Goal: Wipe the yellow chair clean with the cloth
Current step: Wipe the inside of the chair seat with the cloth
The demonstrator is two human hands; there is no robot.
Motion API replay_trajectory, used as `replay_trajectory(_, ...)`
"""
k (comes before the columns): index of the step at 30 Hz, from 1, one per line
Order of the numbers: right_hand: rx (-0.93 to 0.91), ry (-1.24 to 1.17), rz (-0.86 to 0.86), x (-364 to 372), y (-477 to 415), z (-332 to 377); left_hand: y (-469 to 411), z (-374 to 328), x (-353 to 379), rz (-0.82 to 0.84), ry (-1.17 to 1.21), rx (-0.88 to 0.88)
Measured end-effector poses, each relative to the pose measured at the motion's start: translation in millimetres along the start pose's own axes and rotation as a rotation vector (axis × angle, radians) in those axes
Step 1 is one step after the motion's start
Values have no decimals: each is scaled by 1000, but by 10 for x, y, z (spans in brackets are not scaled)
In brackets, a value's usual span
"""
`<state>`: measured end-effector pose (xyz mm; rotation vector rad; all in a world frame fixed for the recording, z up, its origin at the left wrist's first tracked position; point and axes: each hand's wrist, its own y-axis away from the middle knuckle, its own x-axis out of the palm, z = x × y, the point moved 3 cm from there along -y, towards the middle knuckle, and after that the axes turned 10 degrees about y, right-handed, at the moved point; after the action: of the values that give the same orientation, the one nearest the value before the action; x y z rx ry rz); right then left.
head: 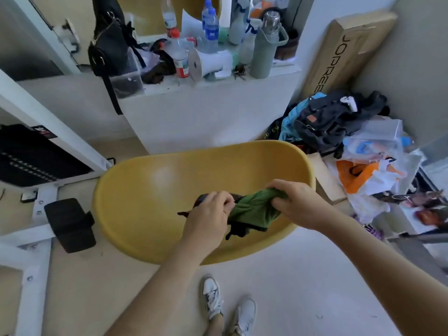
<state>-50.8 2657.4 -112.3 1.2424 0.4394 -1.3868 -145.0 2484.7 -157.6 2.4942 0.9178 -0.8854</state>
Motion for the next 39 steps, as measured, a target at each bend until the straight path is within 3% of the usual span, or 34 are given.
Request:
replay_trajectory(5,203,2,-23,1009,-314,-687,214,737,973,517,-89,-212)
replay_trajectory(8,118,208,140,1490,-375,-1036,361,1018,1395,750,-216,-223)
replay_trajectory(11,23,523,393,1816,-287,-1281,430,1166,1669,710,-398,-114)
replay_trajectory(16,-55,800,227,2045,-463,-1430,335,1364,1896,601,-595,-60)
replay_trajectory(21,-153,895,174,2213,-627,-1408,289,1459,1959,526,-510,18)
replay_trajectory(24,-192,803,211,2347,-468,-1232,427,1694,1839,575,-488,70)
replay_trajectory(31,-259,482,-3,3255,-50,-64,901,2470,813,542,-542,-21)
replay_trajectory(35,-173,236,86,3411,-135,447,938,2751,467,379,-655,-271)
replay_trajectory(37,-150,-81,306,3422,-202,462,922,2680,464,288,-723,-438)
replay_trajectory(39,-138,-306,420,3365,-215,423,977,2442,636,193,-587,-516)
